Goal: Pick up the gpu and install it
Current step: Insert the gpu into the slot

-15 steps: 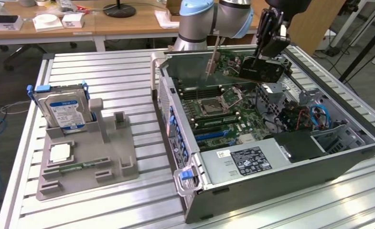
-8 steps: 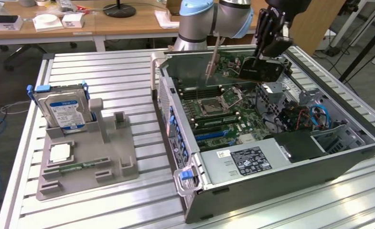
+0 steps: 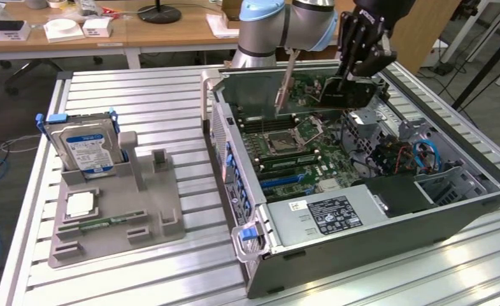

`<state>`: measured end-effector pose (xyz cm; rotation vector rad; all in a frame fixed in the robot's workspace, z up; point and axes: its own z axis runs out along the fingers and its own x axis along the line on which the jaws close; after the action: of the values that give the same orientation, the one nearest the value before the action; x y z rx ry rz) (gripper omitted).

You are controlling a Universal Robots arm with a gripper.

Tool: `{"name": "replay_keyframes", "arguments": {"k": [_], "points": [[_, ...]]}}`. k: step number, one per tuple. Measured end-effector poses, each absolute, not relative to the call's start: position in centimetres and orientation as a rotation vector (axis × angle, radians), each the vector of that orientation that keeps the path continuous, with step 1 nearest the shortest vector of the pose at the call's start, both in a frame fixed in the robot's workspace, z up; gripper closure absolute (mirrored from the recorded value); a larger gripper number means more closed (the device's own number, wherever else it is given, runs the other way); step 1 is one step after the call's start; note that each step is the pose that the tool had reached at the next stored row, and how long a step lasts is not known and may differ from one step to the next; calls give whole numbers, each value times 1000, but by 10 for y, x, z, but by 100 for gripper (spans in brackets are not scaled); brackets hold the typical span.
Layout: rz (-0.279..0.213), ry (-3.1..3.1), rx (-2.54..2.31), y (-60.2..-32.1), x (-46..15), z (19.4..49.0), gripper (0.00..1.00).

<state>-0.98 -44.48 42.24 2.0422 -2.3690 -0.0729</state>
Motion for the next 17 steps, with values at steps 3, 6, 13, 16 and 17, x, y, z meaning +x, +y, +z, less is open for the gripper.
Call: {"name": "replay_keyframes", "arguments": {"k": [3, 6, 13, 16, 17], "points": [[-72, -2313, 2104, -445, -10, 422, 74], [-72, -2253, 2166, -445, -10, 422, 74], [-71, -2188, 2230, -445, -10, 422, 74], [-69, -2188, 2231, -445, -10, 421, 74], [-67, -2188, 2233, -445, -10, 420, 74]]}}
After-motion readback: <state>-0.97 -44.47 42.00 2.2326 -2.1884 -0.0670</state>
